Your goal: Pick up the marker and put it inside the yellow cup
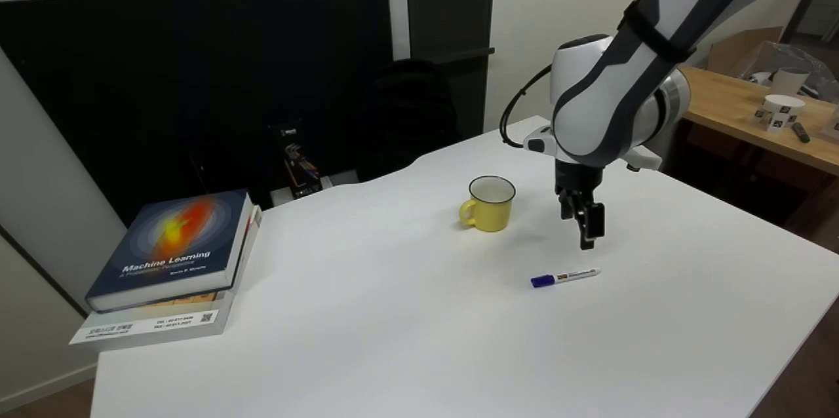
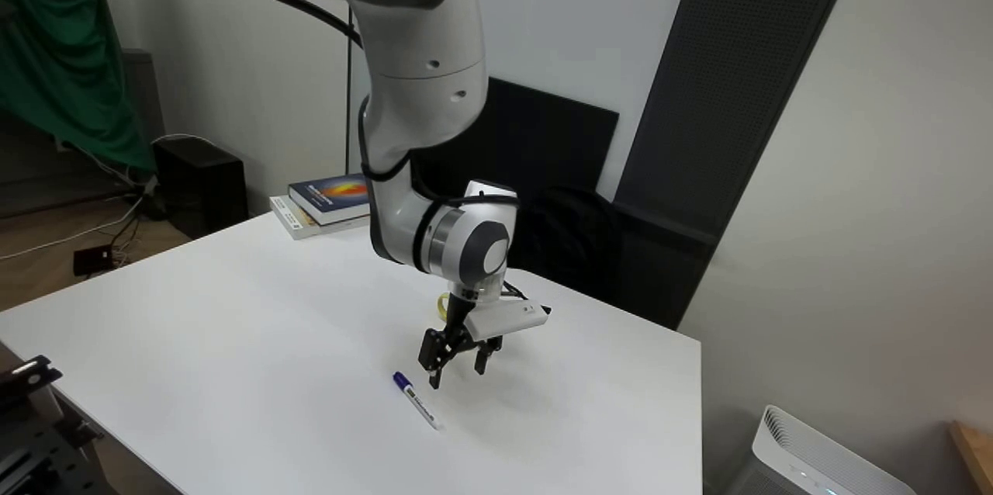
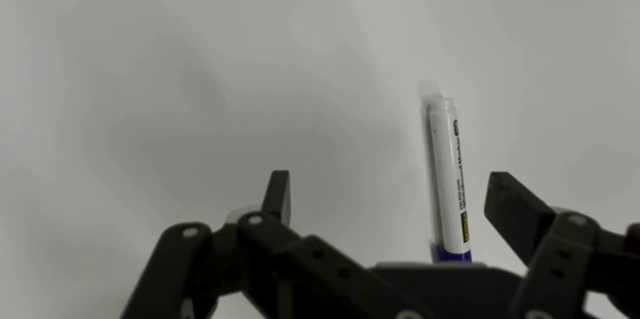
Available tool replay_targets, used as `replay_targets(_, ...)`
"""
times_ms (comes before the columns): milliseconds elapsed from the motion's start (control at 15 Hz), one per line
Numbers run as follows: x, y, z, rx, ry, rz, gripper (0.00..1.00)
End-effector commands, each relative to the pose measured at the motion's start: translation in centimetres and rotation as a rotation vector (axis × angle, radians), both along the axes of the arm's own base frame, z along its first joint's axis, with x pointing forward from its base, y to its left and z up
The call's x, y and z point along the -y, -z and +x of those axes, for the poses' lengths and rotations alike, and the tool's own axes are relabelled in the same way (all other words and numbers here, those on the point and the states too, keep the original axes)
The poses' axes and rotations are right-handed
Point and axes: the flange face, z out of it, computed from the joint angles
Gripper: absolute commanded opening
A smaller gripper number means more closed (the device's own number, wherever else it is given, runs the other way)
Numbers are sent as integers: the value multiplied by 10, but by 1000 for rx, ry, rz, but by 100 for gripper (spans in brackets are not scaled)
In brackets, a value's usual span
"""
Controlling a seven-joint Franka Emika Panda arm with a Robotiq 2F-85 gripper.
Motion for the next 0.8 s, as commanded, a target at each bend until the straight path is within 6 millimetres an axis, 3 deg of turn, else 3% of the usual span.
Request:
replay_targets(0,-10,10,-6,-17,-3,-7,100)
replay_targets(467,-28,30,-19,-41,-154,-86,100)
replay_targets(733,-38,37,-22,5,-154,-89,100)
